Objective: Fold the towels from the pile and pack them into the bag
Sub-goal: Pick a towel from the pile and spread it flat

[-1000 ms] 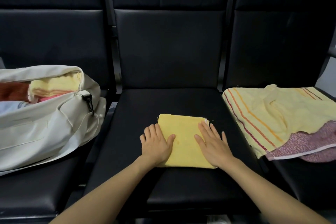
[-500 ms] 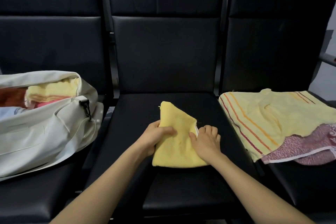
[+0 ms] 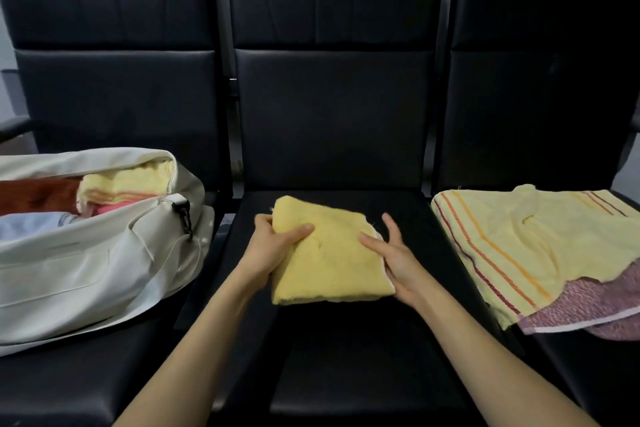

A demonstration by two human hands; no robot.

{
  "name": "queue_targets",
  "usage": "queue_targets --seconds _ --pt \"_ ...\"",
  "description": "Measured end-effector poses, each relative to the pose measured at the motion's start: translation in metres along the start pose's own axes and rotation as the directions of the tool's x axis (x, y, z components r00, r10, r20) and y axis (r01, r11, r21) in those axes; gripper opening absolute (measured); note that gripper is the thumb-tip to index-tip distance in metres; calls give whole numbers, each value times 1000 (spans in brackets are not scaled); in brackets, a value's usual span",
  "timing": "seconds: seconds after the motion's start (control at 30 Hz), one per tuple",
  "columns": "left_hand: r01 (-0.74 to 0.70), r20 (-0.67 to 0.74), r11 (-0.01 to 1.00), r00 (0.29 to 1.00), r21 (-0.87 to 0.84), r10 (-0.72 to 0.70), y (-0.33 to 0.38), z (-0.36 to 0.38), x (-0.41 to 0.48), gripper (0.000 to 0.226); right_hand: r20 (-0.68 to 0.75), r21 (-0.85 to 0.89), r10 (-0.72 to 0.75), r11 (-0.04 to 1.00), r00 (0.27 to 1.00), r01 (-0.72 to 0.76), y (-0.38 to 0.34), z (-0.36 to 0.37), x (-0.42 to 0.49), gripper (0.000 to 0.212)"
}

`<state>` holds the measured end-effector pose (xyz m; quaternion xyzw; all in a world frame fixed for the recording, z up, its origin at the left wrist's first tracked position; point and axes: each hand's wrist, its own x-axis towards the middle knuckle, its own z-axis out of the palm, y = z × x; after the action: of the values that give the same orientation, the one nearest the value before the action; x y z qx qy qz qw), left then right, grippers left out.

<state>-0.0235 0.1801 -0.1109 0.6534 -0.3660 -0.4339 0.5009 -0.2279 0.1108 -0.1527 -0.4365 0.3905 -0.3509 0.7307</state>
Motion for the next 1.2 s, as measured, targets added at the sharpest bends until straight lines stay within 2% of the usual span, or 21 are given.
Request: queue_targets --seconds 0.1,0.13,0.2,0.23,0.27,0.37,0.43,0.53,0.67,0.83,0.93,1.0,1.03,1.07,1.1,1.17,1.2 --pt "-131 11 983 991 125 131 -6 -3 4 81 123 -41 -59 997 991 64 -10 -5 -5 55" --pt "-182 41 970 983 160 177 -5 -3 5 71 172 -55 -42 997 984 53 -12 -6 -5 45" --pt "-232 138 950 969 208 206 1 -5 1 44 223 -93 -9 995 975 31 -15 -11 -9 37" --pt "-233 203 952 960 198 192 4 -8 -1 39 235 -124 -7 992 972 37 -16 -14 -11 38" --pt "-233 275 954 945 188 176 5 -11 -1 45 251 -157 -12 986 968 53 -17 -18 -12 43" --pt "-267 443 922 888 281 122 0 -17 -1 85 256 -322 -13 942 967 98 -22 -24 -16 71" --pt "-299 471 887 875 351 108 -5 -13 0 96 209 -524 -21 841 978 130 -22 -23 -13 82" --pt "-331 351 834 919 441 178 -11 -4 5 92 130 -752 -83 641 988 152 -19 -20 -10 84" --pt "-337 175 741 941 581 291 -15 5 7 85 48 -923 -316 350 948 163 -17 -7 -9 71" --pt "-380 94 646 897 662 432 -16 10 2 73 -17 -967 -497 229 868 113 -20 3 -12 44" --pt "-364 63 537 865 761 497 -18 10 1 51 -16 -983 -485 166 874 74 -23 4 -11 39" --pt "-351 73 504 868 789 491 -19 6 4 40 -29 -980 -397 190 918 51 -23 1 -9 39" --pt "-360 102 516 882 777 460 -19 2 7 38 -43 -966 -349 254 936 51 -23 -3 -7 38" --pt "-366 145 554 904 748 402 -19 -4 9 40 -56 -928 -300 368 952 61 -22 -9 -6 38" --pt "-361 187 622 926 694 328 -17 -9 9 47 -67 -848 -238 525 969 70 -22 -13 -7 42" --pt "-304 223 823 950 479 221 -13 -16 8 59 -34 -572 -120 816 992 79 -21 -22 -9 53" --pt "-266 221 904 955 334 199 -13 -16 6 61 -2 -422 -85 904 996 76 -19 -23 -8 49"
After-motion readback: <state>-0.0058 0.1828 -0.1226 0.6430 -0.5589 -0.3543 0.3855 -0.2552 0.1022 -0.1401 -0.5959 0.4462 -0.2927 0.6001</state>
